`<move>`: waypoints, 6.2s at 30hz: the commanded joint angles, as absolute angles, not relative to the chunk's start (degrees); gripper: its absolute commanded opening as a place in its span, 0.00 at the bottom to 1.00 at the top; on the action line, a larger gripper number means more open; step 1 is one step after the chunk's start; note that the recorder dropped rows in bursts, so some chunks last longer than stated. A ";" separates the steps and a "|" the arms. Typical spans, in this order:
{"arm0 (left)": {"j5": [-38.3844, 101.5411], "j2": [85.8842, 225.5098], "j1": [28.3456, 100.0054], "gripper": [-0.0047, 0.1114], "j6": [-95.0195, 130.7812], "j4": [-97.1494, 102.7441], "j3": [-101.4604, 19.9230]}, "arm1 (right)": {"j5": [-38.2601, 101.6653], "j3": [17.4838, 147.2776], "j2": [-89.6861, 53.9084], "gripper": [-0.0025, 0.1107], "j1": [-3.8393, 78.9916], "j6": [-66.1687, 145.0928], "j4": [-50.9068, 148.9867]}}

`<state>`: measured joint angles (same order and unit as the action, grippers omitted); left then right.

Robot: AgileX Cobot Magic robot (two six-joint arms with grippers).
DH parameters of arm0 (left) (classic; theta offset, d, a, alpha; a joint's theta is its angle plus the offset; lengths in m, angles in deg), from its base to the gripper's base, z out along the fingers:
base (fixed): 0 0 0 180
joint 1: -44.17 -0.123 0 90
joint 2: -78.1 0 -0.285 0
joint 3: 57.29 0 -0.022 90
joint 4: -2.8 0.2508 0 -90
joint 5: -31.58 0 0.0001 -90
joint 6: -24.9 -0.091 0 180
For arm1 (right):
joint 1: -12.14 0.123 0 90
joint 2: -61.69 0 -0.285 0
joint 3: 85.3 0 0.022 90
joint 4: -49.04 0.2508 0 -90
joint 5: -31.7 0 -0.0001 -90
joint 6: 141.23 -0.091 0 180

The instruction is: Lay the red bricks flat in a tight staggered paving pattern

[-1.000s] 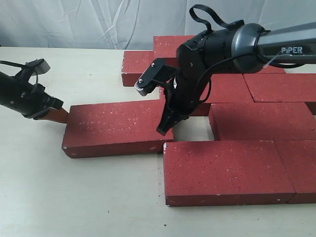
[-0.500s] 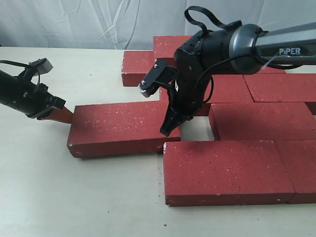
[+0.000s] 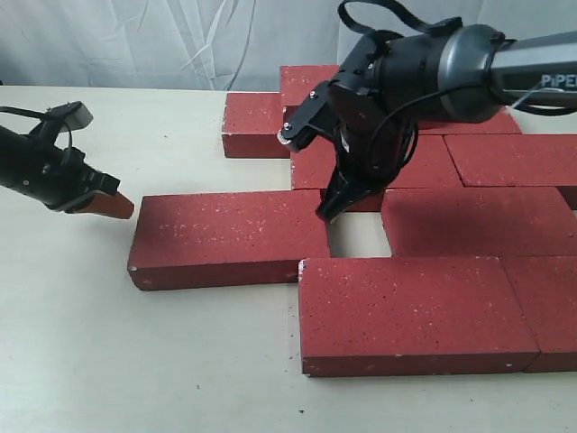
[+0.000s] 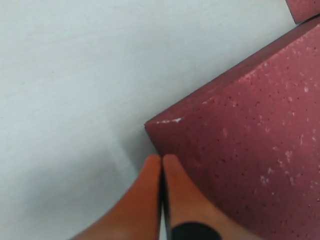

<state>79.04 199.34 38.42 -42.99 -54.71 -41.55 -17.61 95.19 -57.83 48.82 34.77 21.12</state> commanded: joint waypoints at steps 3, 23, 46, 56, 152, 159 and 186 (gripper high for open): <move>79.08 198.52 38.64 0.04 -43.11 -54.89 -41.37 | -1.97 86.27 -51.65 0.01 43.84 38.77 20.65; 69.67 198.92 44.96 0.04 -21.70 -36.67 -40.92 | -0.87 80.20 -41.83 0.01 30.26 67.96 58.85; 60.88 199.81 56.76 0.04 -22.17 -37.53 -40.92 | -0.36 80.20 -41.83 0.01 30.26 67.96 60.28; 58.51 199.91 59.29 0.04 -22.17 -38.31 -41.18 | -0.06 80.20 -41.83 0.01 30.26 67.96 60.51; 70.33 217.49 63.07 0.04 -26.13 -35.43 -90.96 | 2.41 112.72 -67.66 0.01 10.56 63.14 66.33; 69.52 221.27 63.07 0.04 -26.34 -34.17 -94.07 | 5.33 112.72 -71.19 0.01 11.56 63.81 66.92; 70.60 217.99 63.09 0.04 -34.12 -40.51 -94.21 | -0.84 114.84 -68.64 0.01 15.62 66.16 67.18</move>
<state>68.32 221.20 62.97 -35.18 -39.34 -93.81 1.28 114.65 -70.42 15.61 65.90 66.62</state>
